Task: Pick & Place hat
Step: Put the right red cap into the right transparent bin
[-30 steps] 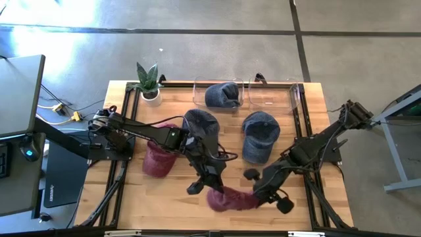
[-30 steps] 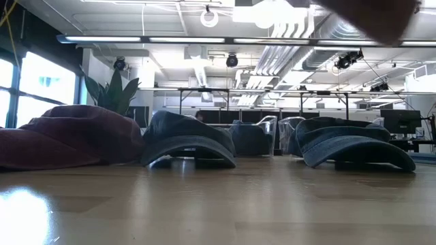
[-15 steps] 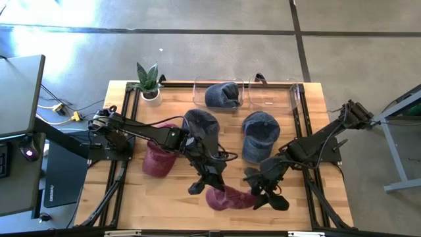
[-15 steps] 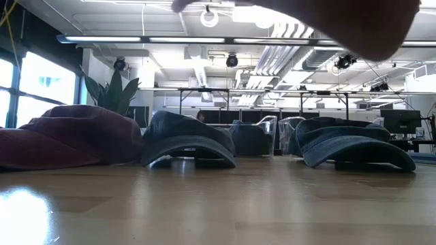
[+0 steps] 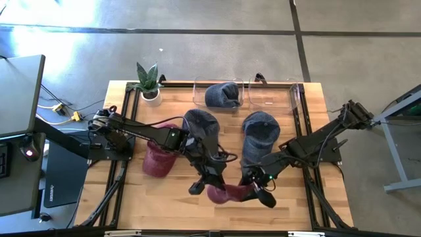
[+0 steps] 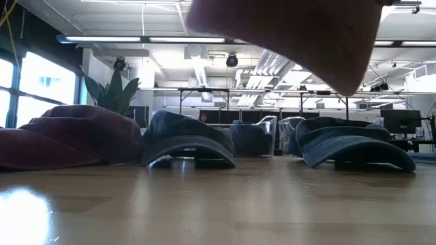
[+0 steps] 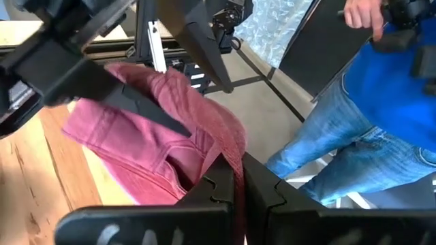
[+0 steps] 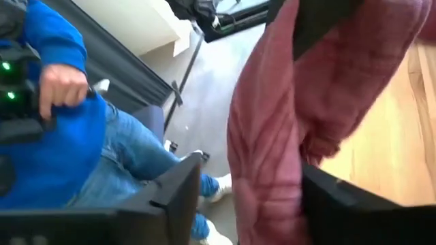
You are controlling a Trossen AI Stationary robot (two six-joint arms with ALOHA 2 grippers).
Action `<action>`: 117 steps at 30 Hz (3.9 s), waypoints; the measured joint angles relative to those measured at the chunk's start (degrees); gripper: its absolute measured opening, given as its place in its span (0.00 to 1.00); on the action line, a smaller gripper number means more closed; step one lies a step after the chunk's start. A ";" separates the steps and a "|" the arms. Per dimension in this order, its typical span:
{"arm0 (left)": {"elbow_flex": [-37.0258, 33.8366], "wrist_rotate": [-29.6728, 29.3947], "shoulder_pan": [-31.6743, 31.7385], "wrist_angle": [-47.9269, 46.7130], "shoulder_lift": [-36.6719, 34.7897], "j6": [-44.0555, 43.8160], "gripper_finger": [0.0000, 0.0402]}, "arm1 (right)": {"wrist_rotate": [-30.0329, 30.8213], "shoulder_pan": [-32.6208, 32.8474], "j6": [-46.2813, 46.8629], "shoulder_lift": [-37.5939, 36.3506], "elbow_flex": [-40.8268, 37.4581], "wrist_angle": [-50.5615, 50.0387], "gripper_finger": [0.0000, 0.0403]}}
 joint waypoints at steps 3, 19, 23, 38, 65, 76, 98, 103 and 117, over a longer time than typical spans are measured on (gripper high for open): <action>0.00 0.02 -0.01 0.02 0.00 0.00 0.00 | -0.28 0.14 0.84 0.00 -0.01 0.03 0.25; 3.20 1.34 9.78 -12.33 -0.99 -6.28 0.32 | 12.61 -0.92 13.32 -10.85 -0.02 -21.58 0.06; 6.45 -4.92 12.40 -24.04 -0.98 -9.05 0.36 | 23.34 -5.72 16.13 -19.79 -0.02 -30.26 0.04; 8.59 -27.82 12.43 -32.12 -3.16 -5.45 0.28 | 39.22 -45.61 -0.50 -35.46 0.00 -42.73 0.04; 8.66 -28.13 16.64 -36.02 -5.35 9.51 0.28 | 12.28 -81.55 -20.30 -8.61 -2.75 -28.10 0.07; 8.66 -25.07 20.60 -34.73 -5.35 7.28 0.28 | 12.23 -89.20 -23.66 -8.59 -13.46 -26.39 0.09; 8.66 -25.26 21.06 -27.74 -5.35 4.50 0.28 | 11.94 -88.95 -26.57 -8.59 -1.78 -41.73 0.34; 8.66 -25.27 21.06 -27.35 -5.35 4.50 0.28 | 10.14 -86.92 -28.89 -8.61 5.57 -50.34 0.25; 8.63 -23.72 21.06 -19.81 -5.33 7.16 0.28 | 15.47 -81.77 -33.74 2.67 -2.16 -58.13 0.04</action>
